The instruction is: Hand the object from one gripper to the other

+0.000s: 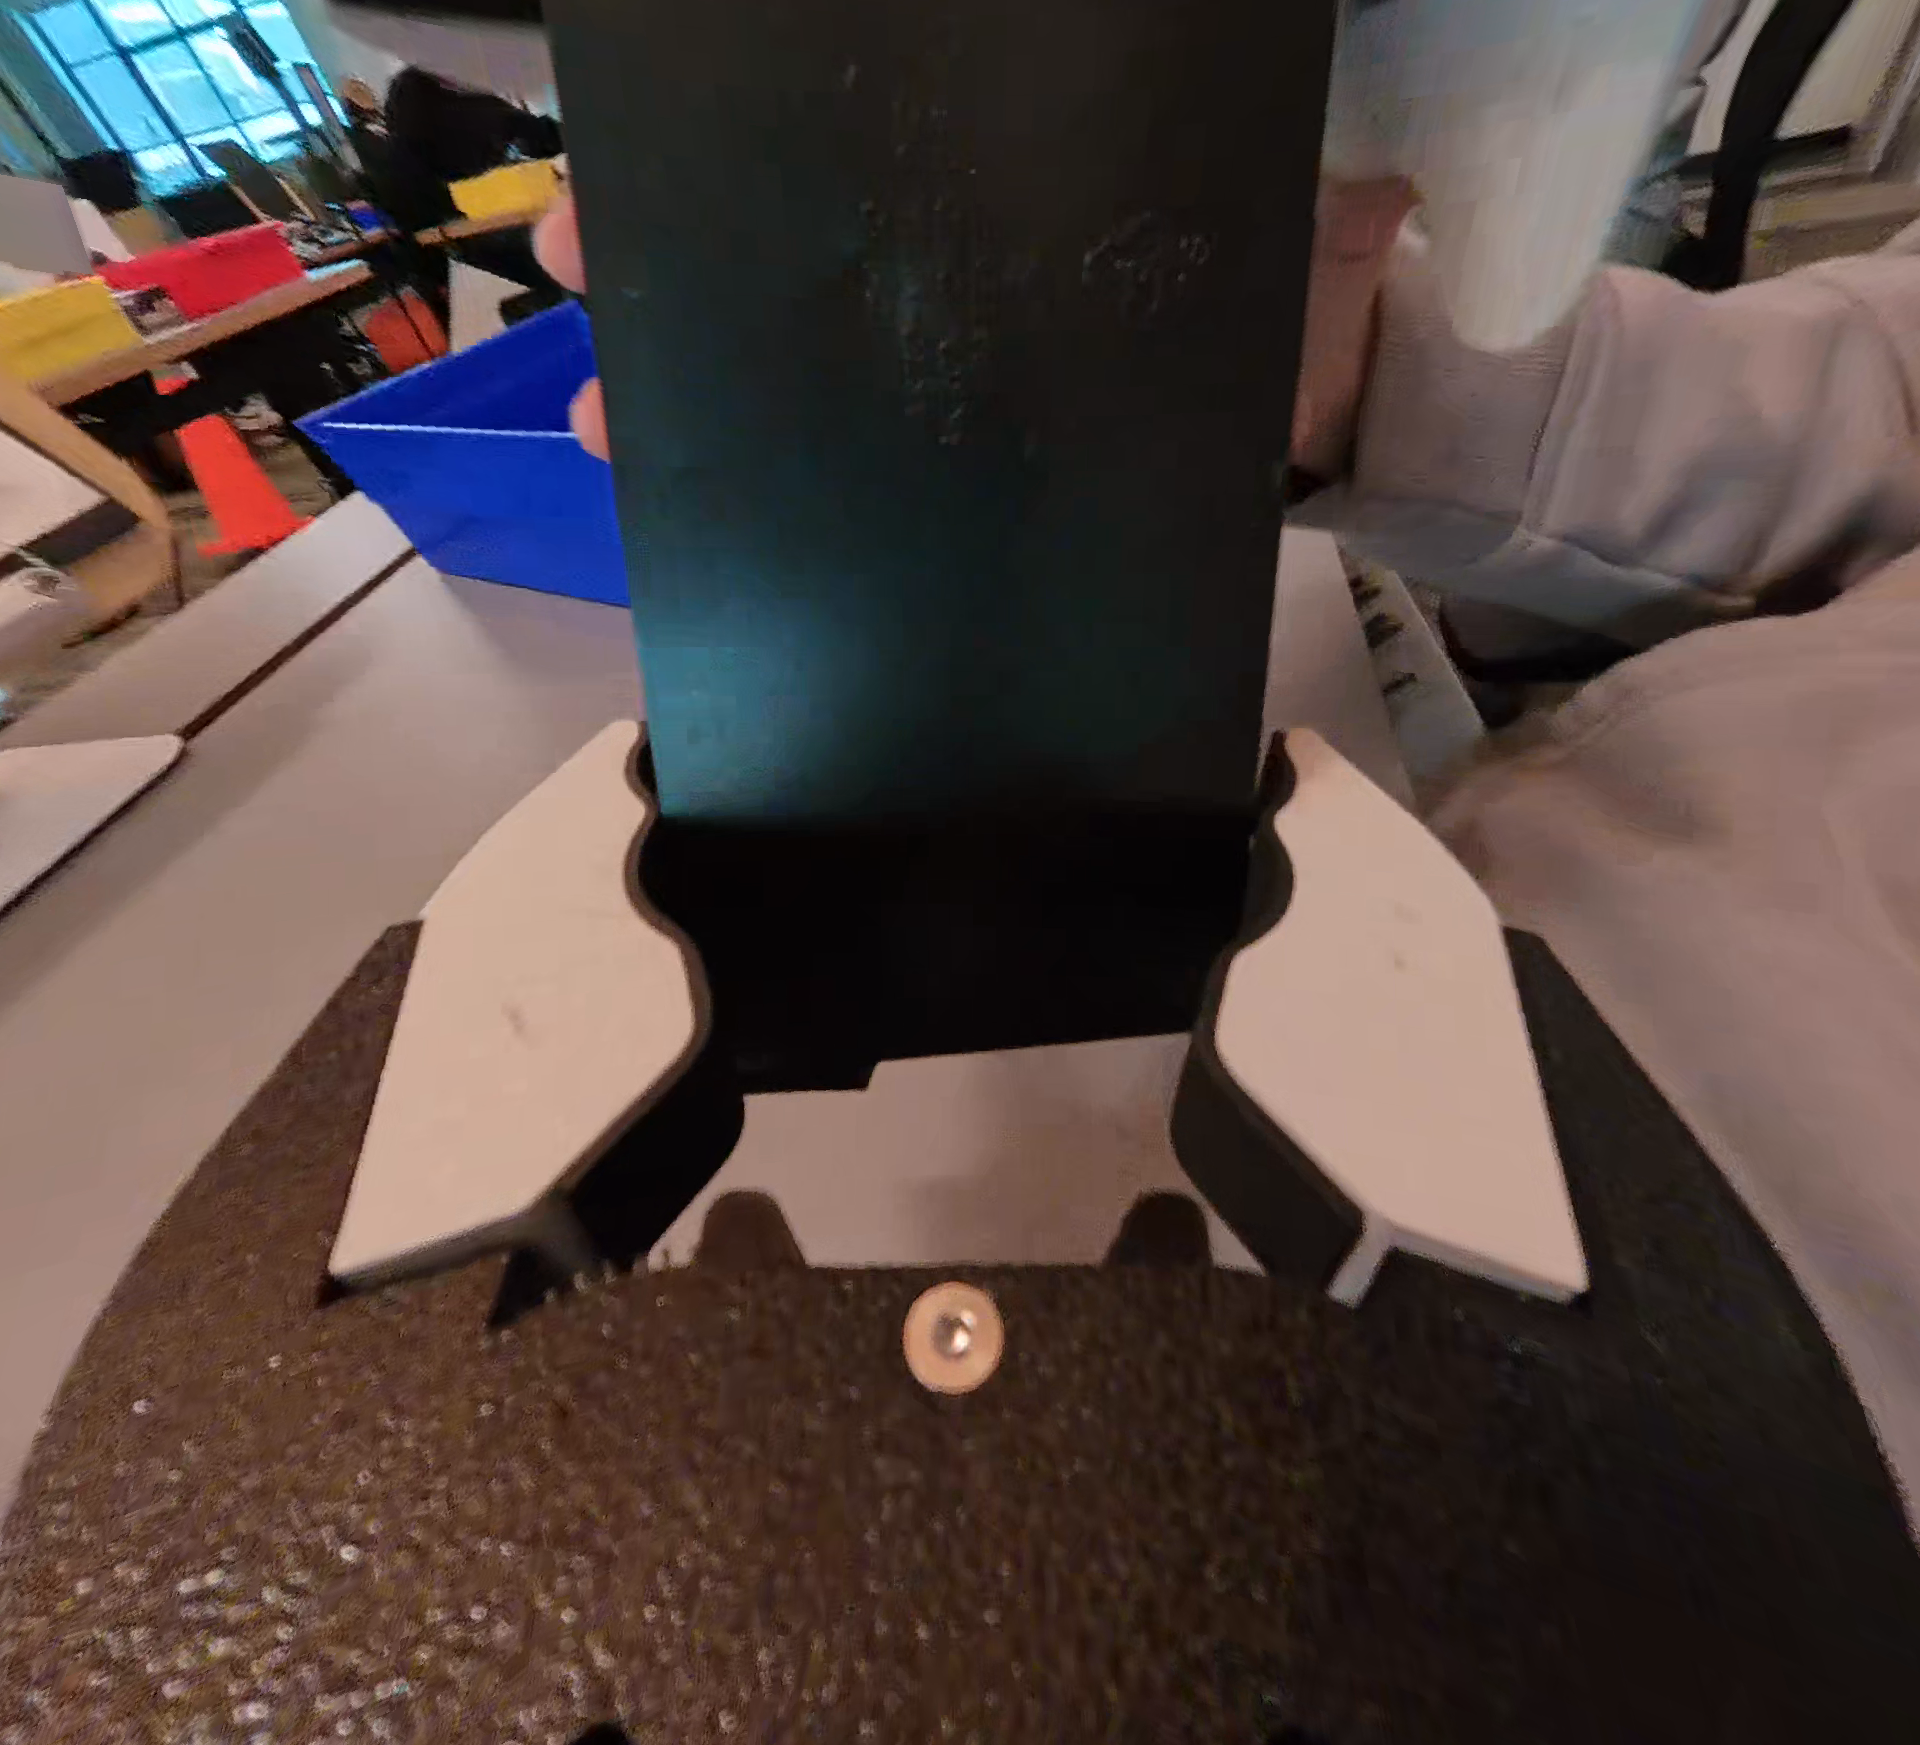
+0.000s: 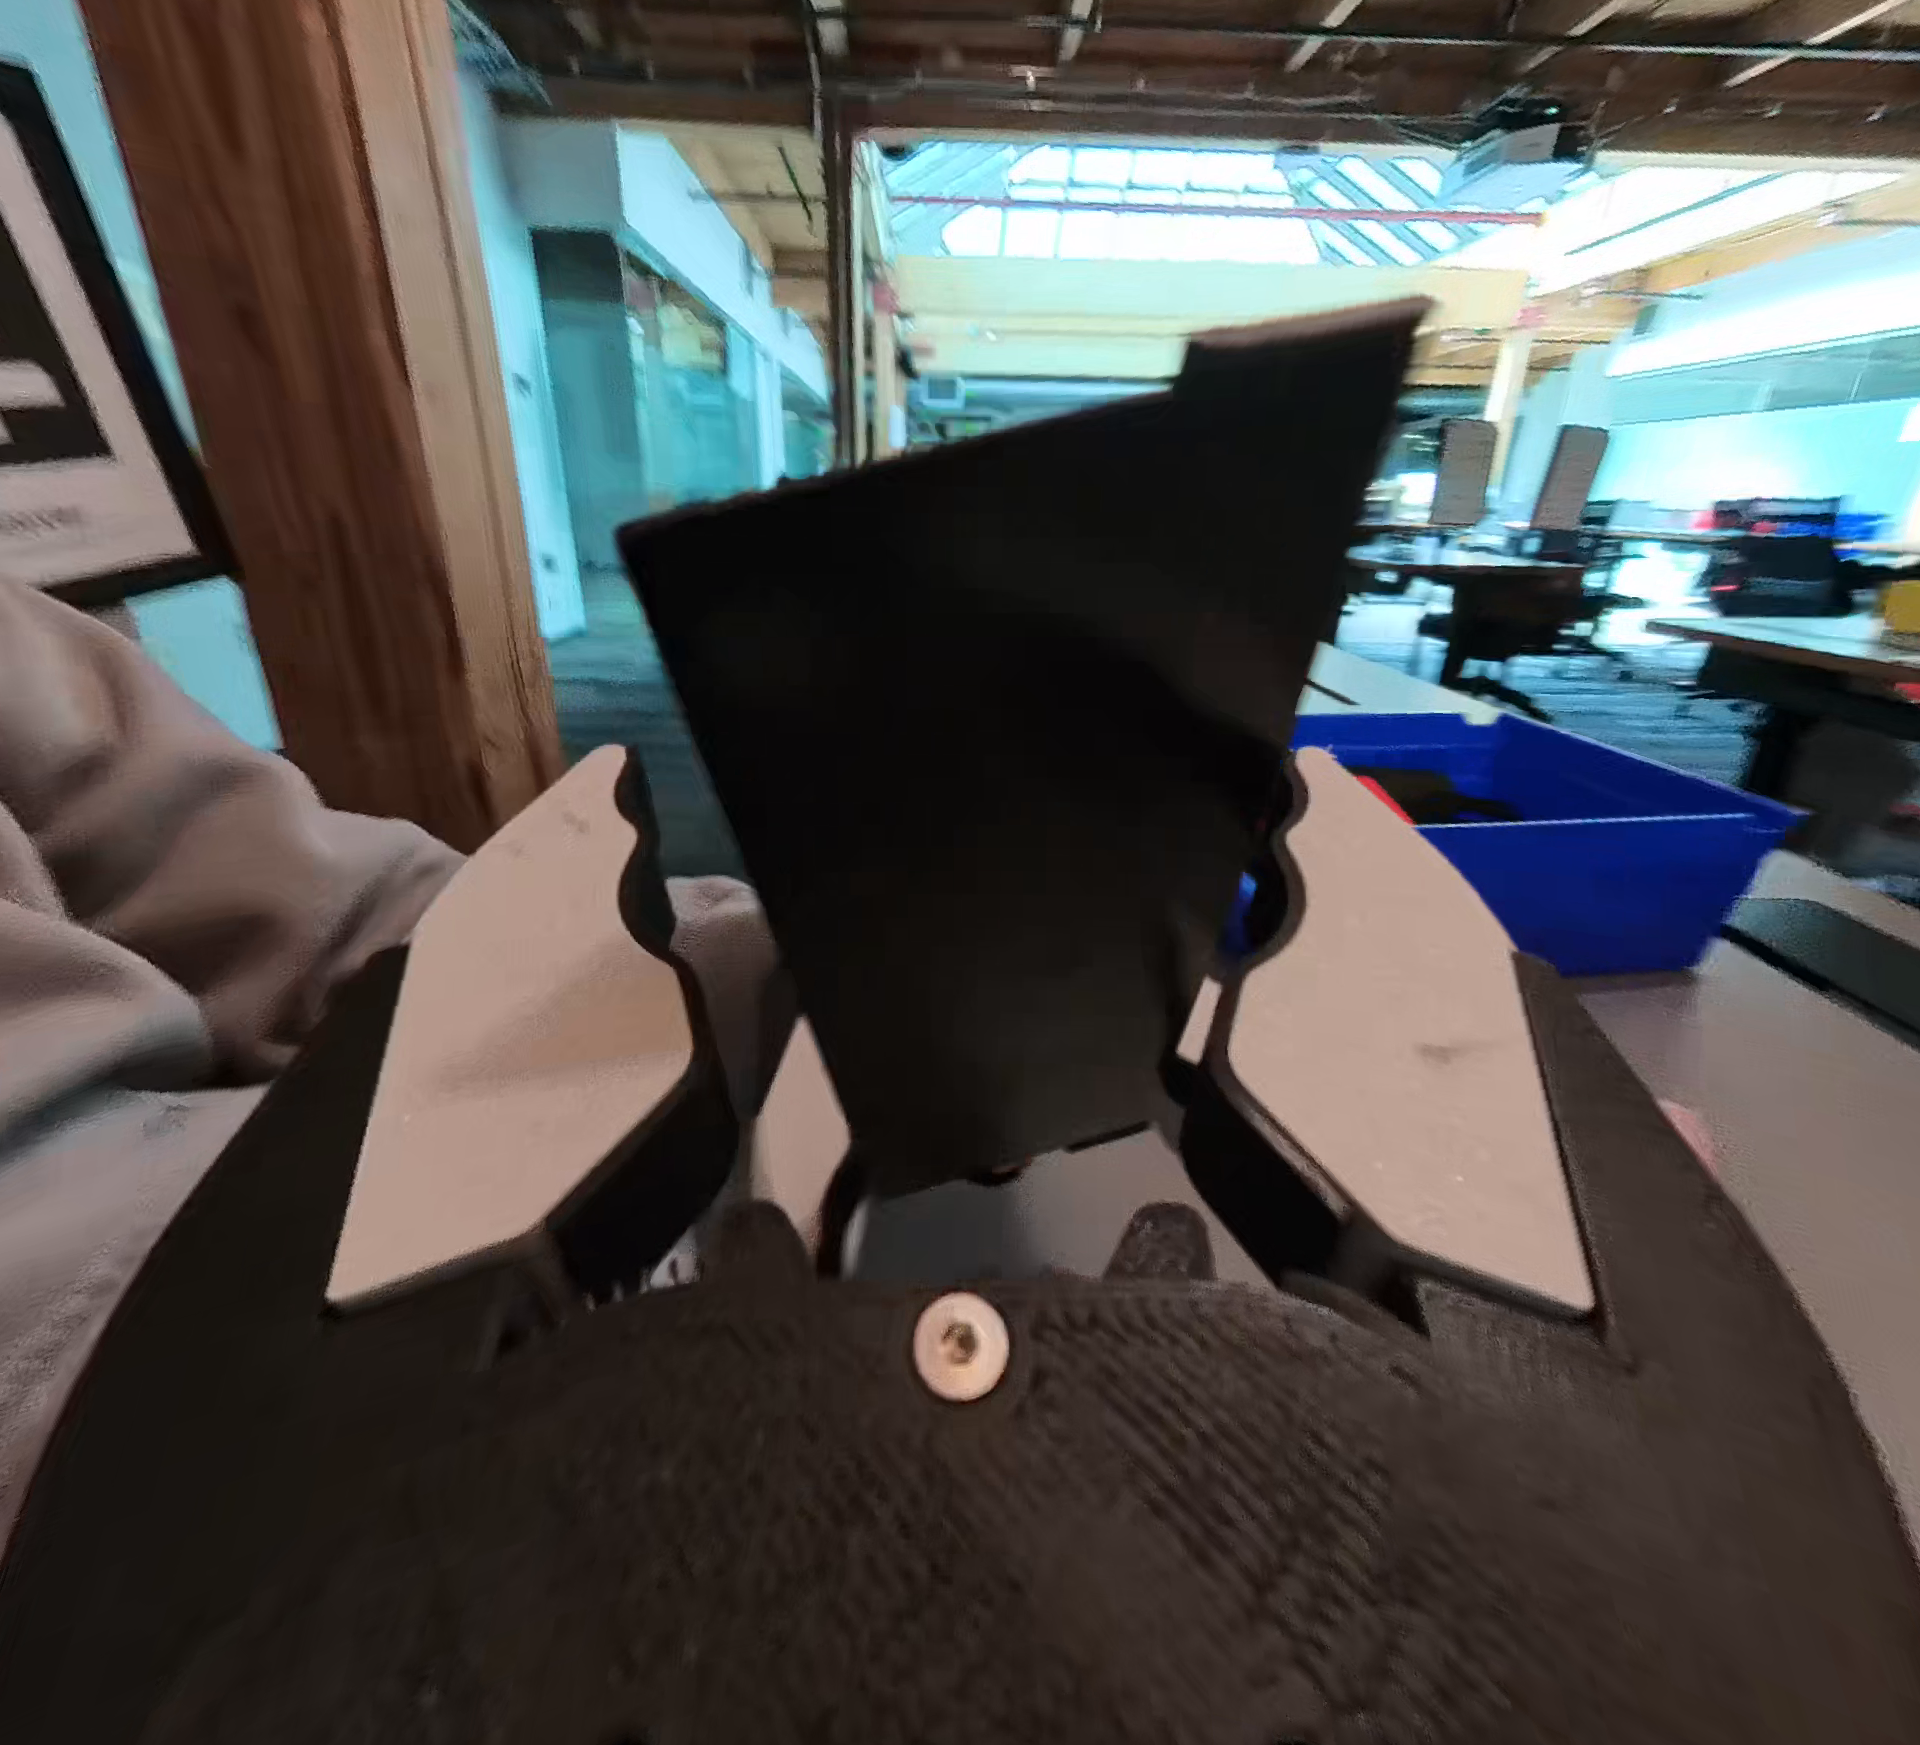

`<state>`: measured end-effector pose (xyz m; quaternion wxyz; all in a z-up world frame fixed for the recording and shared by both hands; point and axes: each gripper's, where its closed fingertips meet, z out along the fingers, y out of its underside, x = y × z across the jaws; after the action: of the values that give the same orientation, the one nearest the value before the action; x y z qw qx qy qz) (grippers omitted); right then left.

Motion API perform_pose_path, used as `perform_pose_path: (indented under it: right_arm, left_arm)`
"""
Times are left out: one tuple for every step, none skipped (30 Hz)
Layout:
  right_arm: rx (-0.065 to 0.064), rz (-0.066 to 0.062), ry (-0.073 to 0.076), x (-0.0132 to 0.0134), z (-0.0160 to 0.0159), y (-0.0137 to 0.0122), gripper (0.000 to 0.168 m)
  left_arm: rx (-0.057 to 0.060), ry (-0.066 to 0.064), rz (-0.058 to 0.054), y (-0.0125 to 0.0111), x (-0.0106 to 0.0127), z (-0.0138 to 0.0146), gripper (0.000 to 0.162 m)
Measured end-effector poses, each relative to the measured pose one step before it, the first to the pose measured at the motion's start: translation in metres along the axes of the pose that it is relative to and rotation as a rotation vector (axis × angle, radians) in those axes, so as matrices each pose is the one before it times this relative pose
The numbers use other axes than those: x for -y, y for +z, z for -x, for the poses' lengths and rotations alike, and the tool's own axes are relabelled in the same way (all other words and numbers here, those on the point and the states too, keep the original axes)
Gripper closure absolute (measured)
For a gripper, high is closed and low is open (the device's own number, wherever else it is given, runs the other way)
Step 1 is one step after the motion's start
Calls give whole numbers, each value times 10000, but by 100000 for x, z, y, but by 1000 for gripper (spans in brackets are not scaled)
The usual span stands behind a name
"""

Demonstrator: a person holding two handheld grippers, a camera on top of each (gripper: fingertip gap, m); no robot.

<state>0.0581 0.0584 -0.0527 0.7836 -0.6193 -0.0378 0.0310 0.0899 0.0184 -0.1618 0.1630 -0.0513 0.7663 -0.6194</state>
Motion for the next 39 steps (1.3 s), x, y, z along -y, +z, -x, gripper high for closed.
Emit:
perform_pose_path:
  right_arm:
    - [-430, 278, -517, -444, -281, 218, 63]
    - [-379, 209, -549, -356, -263, 60, 71]
    - [66, 81, -445, -152, 283, 31, 73]
    - [20, 292, -161, -362, -19, 53, 73]
    - [-96, 367, -153, -432, -288, 28, 74]
    - [-143, 233, -268, -234, -300, -46, 74]
    - [-550, 80, -587, 68, -726, -192, 74]
    - [-784, 274, -816, -26, -1034, -297, 74]
    - [-905, 504, -972, -199, -1255, -335, 74]
    - [-1079, 675, -1308, -383, -1517, -388, 75]
    - [-1027, 764, -1593, -602, -1426, -380, 75]
    - [-979, 796, -1707, -786, -1269, -300, 75]
    - [-871, 768, -1699, -873, -1005, -147, 75]
    - [-669, 623, -1570, -736, -590, -11, 74]
    - [-543, 545, -1320, -616, -318, 94, 74]
    - [-377, 467, -1057, -483, -18, 190, 75]
    - [-129, 318, -784, -267, 363, 223, 74]
    - [-68, 238, -478, -103, 414, 187, 74]
    - [-119, 86, -317, 123, 289, 115, 74]
    - [-3, -76, -337, 343, 380, 33, 74]
    - [186, -129, -391, 460, 562, 24, 74]
    - [-12, -67, -332, 401, 252, -2, 74]
    - [-150, -23, -191, 333, -7, -10, 74]
    - [125, 1, -29, 230, 267, 49, 74]
    - [208, 55, 155, 42, 337, 86, 74]
    - [32, -110, 142, 132, 143, 21, 74]
    - [98, -285, 185, 249, 212, -31, 74]
    - [274, -339, 351, 286, 331, -32, 73]
    - [123, -182, 526, 110, -16, -22, 73]
    - [86, -46, 624, -38, -188, 17, 72]
    - [301, -74, 700, -40, -17, -13, 70]
    - [258, -35, 899, -203, -192, -49, 67]
    - [55, -44, 1090, -295, -611, -154, 63]
    - [-32, -86, 1048, -287, -805, -186, 59]
    - [-6, -104, 1067, -254, -858, -206, 59]
    - [-98, -137, 1311, -167, -975, -184, 60]
    - [-56, -202, 1611, -42, -834, -117, 59]
    - [177, -275, 1850, 79, -375, -24, 60]
    - [304, -269, 1998, 26, -89, 80, 62]
  left_arm:
    - [-256, -31, -46, 230, -145, -492, 56]
    - [-279, -81, -94, 157, -51, -492, 56]
    - [-112, -19, -12, 103, -142, -214, 56]
    - [158, 180, 84, 55, -243, 173, 56]
    - [353, 162, 175, 24, -330, 483, 56]
    - [336, -67, 228, -2, -368, 542, 56]
    - [357, -373, 221, -57, -361, 730, 57]
    - [116, -449, 269, -181, -370, 549, 50]
    - [122, -476, 337, -367, -312, 598, 36]
    - [58, -302, 163, -549, 114, 416, 37]
    - [93, -159, -169, -682, 756, 238, 39]
    - [143, -120, -313, -694, 1214, 72, 42]
    - [235, -166, -277, -572, 1439, -35, 52]
    - [194, -172, -236, -401, 1501, -334, 59]
    - [106, -131, -201, -210, 1363, -707, 62]
    - [57, -36, -107, -55, 1072, -917, 65]
    - [158, 55, 19, 72, 698, -780, 75]
    - [287, 121, 112, 126, 365, -466, 86]
    - [339, 138, 112, 137, 177, -164, 91]
    - [369, 71, 51, 97, 87, 102, 97]
    - [318, -23, -28, 77, 50, 228, 104]
    - [195, -75, -98, 55, 51, 228, 111]
    - [117, -67, -97, 53, -30, 269, 122]
    - [15, 3, 11, 66, -207, 219, 129]
    - [-112, 48, 42, 58, -256, 101, 137]
    - [39, -61, 13, 4, -140, 376, 145]
    - [-198, -163, 50, -53, -145, 132, 152]
    - [-290, -292, 43, -85, -135, 118, 160]
    - [-299, -334, -139, -128, 15, 188, 161]
    - [-329, -379, -316, -167, 191, 210, 160]
    - [-279, -371, -318, -220, 207, 295, 161]
    - [-93, -344, -281, -310, 199, 564, 160]
    - [204, -255, -388, -470, 377, 964, 160]
    - [248, -172, -469, -605, 548, 1044, 160]
    - [202, -146, -530, -671, 674, 1005, 160]
    - [139, -188, -624, -682, 826, 889, 160]
    - [25, -198, -710, -649, 936, 647, 161]
    - [-128, -200, -691, -537, 897, 349, 160]
    - [-218, -229, -631, -412, 786, 107, 160]
